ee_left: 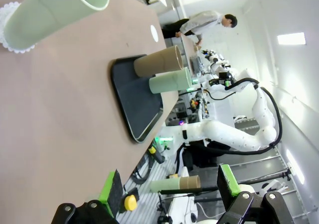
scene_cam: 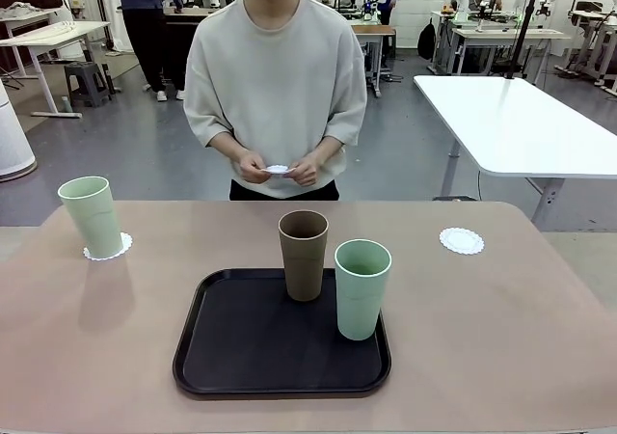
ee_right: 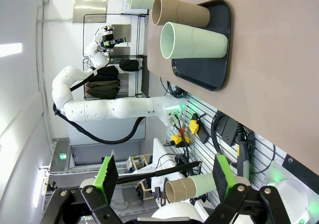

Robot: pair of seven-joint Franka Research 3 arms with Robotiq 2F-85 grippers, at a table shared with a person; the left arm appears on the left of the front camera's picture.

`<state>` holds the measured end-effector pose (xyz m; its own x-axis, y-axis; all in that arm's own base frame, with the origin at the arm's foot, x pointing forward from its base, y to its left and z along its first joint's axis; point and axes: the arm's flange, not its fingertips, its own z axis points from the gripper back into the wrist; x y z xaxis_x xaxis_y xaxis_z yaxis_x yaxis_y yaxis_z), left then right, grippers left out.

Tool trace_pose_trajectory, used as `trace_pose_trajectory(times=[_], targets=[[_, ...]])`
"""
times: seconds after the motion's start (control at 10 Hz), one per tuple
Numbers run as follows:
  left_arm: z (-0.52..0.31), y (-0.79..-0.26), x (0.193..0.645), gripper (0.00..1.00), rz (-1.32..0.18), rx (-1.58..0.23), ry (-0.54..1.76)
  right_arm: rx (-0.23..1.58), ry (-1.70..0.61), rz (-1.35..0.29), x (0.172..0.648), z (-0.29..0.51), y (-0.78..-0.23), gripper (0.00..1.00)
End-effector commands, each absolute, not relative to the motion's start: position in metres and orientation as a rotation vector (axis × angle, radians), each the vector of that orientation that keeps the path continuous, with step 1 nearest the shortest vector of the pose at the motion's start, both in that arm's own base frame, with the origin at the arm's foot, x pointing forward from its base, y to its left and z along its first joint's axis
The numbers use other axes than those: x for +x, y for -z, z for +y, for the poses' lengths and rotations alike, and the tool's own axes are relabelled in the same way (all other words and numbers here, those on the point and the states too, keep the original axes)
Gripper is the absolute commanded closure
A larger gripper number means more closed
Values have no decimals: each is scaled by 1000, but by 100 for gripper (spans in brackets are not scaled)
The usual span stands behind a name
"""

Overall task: Place coasters on the table and set cups on them.
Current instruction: Take one Reusable plastic cup from the Flat Tray and place it on a coaster set by the human.

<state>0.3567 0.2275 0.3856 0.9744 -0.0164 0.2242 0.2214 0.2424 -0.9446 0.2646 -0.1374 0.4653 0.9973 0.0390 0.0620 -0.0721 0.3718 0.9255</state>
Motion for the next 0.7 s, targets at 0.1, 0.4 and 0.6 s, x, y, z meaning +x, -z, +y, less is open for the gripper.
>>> trace_pose_trajectory(times=[0.1,0.4,0.6], targets=[[229,-387,356,0,-179,-1313,153,1103,-88,-30,276,-132,-468,0],[229,-387,356,0,-179,-1313,153,793,27,-106,361,-93,-496,0],[229,-387,356,0,-179,-1313,153,646,-219,-157,404,-51,-514,0]])
